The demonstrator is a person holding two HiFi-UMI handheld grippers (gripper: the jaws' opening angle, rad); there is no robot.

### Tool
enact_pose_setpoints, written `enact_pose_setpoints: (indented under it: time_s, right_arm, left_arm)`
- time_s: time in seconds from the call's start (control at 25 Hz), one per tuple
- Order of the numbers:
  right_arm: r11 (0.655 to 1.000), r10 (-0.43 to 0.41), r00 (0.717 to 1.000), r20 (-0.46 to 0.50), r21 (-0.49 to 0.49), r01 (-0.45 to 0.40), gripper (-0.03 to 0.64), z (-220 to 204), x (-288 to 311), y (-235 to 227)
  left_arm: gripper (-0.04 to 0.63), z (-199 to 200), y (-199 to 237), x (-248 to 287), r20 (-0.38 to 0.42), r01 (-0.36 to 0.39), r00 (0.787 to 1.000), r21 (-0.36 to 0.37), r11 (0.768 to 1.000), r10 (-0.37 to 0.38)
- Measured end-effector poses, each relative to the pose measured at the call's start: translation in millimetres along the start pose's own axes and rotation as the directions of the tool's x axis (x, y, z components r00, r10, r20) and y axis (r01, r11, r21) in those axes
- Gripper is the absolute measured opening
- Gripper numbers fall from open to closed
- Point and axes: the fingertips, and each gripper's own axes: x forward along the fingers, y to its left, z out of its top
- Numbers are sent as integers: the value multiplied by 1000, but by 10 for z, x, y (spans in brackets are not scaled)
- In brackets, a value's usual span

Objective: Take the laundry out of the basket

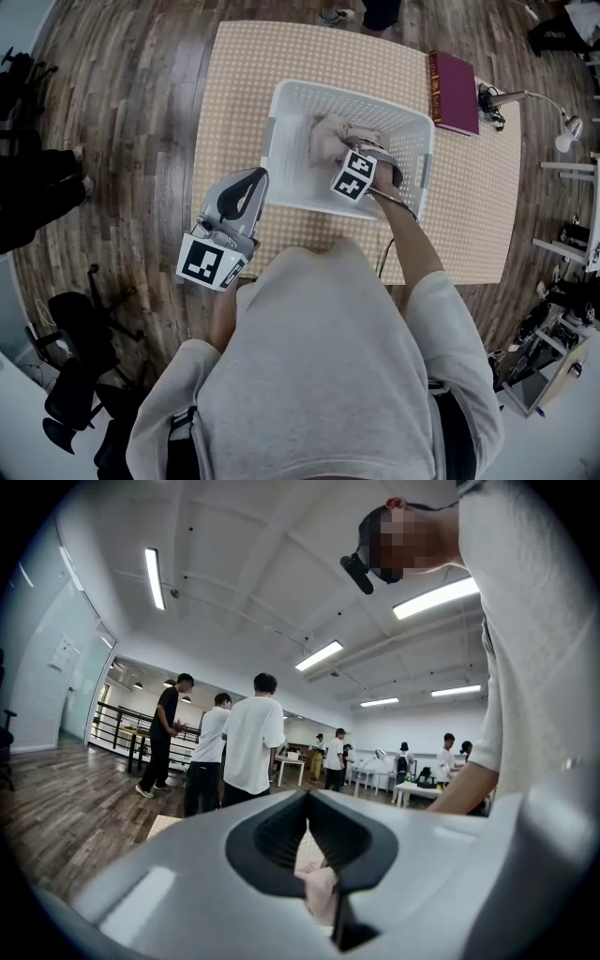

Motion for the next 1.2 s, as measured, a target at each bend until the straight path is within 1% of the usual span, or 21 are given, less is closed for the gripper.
enact_pose_setpoints:
  time_s: [0.12,0.24,0.32,0.4,0.52,0.64,0.72,0.76,0.84,0.88,0.96,1.0,1.08,1.12,1.2]
  right_arm:
    - [999,-37,999,23,17,36,143,21,-98,-71]
    - [995,-94,994,48,29,92,143,24,-244,-144]
    - [990,-139,987,78,50,135,143,51,-390,-207]
    - [980,-195,974,115,73,187,143,106,-602,-308]
    - [953,-299,938,177,110,283,143,194,-1013,-480]
    - [916,-401,887,227,123,383,143,249,-1419,-620]
    - [896,-444,860,253,139,422,143,268,-1624,-668]
    - [890,-456,850,264,156,429,143,270,-1699,-679]
    - [883,-466,836,289,213,418,143,250,-1808,-682]
    - [879,-468,829,305,256,402,143,231,-1855,-686]
    - [861,-474,806,355,377,340,143,198,-1972,-716]
    - [846,-478,787,389,445,294,143,188,-2052,-735]
    - [803,-493,734,467,569,177,143,162,-2243,-760]
    - [776,-503,701,506,622,108,143,141,-2347,-758]
    - [703,-542,617,570,710,-39,143,66,-2563,-734]
  left_arm:
    - [8,9,-27,26,1,6,1000,1,1000,-6]
    - [8,32,-90,61,5,21,1000,6,1000,-21]
    - [8,48,-143,86,5,36,999,10,999,-36]
    - [8,73,-200,118,6,51,999,16,999,-51]
    - [8,116,-313,167,9,78,997,31,997,-78]
    - [8,162,-446,226,14,99,995,50,994,-100]
    - [8,198,-529,252,18,110,994,62,992,-111]
    - [8,218,-568,260,19,115,993,67,991,-117]
    - [8,255,-646,267,21,124,992,79,989,-126]
    - [8,271,-682,267,21,128,991,86,988,-130]
    - [8,304,-738,262,23,130,991,97,987,-133]
    - [8,318,-759,257,24,129,991,101,986,-132]
    - [8,336,-794,248,23,122,992,106,987,-125]
    - [8,336,-810,245,21,114,993,108,988,-117]
    - [8,321,-844,244,11,92,996,114,989,-93]
